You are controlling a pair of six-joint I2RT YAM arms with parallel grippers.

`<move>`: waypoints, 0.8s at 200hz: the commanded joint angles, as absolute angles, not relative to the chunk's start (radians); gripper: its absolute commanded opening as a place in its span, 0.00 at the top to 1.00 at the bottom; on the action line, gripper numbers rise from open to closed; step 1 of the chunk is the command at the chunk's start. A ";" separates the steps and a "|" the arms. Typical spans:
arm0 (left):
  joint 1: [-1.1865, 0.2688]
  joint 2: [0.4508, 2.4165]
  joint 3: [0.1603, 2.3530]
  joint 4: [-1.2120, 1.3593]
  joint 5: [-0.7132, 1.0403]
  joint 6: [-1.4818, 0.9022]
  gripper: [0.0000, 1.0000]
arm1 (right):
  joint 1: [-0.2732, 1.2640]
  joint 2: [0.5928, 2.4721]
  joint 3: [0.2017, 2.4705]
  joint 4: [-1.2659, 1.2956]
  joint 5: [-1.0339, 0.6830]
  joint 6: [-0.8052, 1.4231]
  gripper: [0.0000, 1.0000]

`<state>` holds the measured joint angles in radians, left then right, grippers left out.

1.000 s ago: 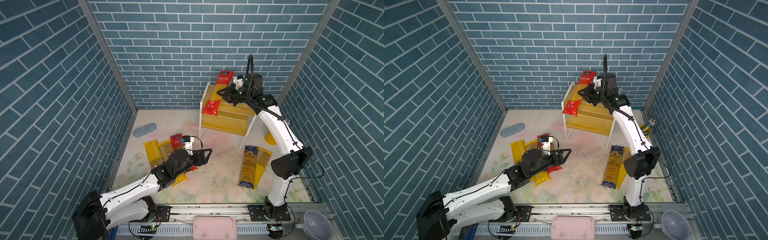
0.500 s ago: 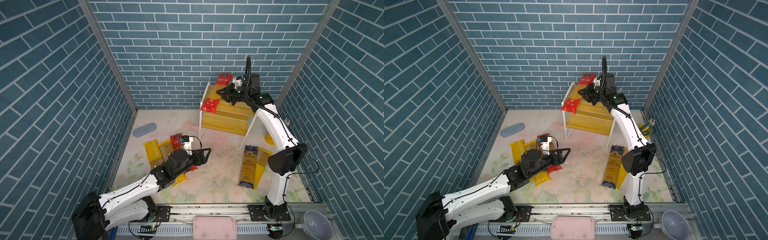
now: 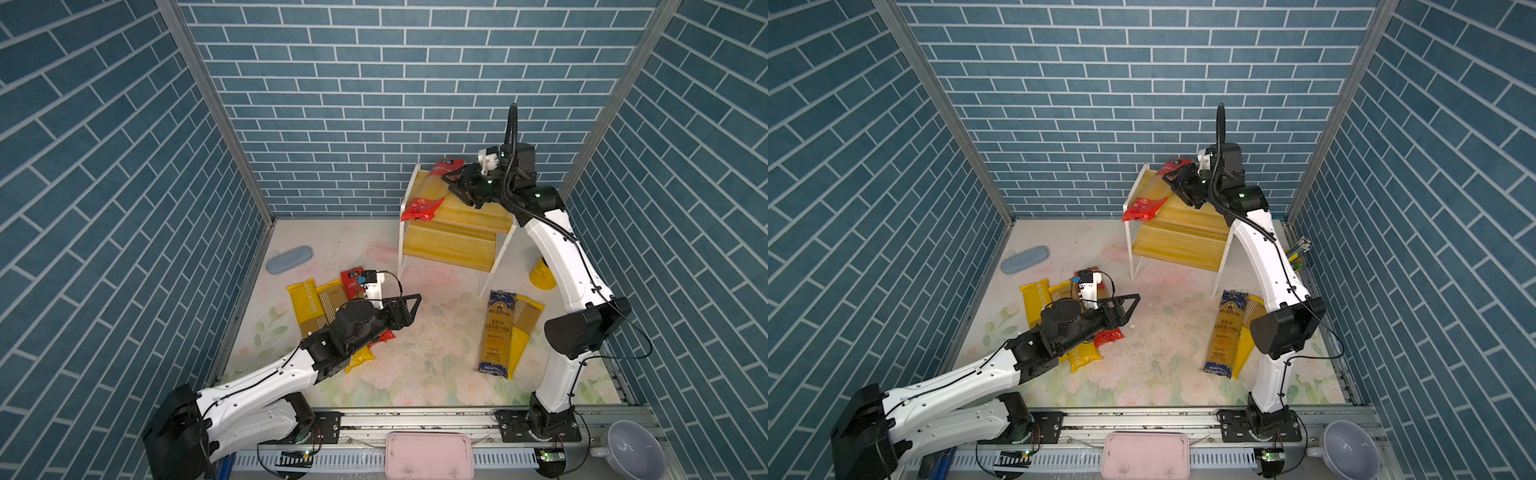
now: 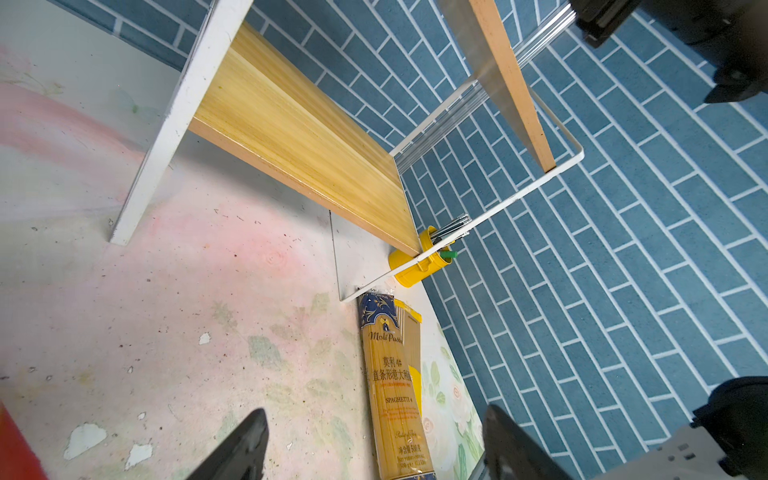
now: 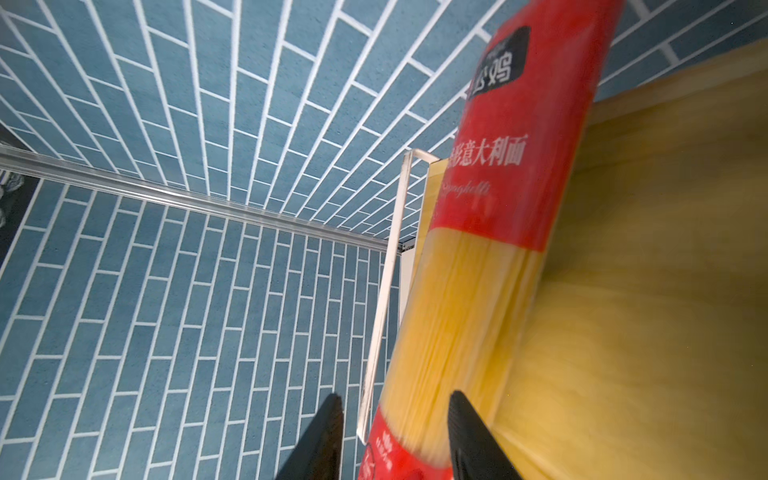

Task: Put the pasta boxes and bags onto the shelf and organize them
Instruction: 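Lower the red bag onto the upper shelf tier with the right gripper, then open the right gripper and draw it back from the shelf toward the bags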

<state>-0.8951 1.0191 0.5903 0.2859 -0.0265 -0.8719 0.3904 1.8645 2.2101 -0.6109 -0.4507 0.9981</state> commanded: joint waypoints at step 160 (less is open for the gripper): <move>-0.900 1.023 0.583 0.289 -0.032 -0.861 0.18 | 0.399 2.149 2.529 -0.856 -0.263 0.840 0.66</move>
<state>-0.8951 1.0267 0.5903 0.2874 -0.0292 -0.8707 0.3862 2.0712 2.4351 -0.7784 -0.2798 0.8890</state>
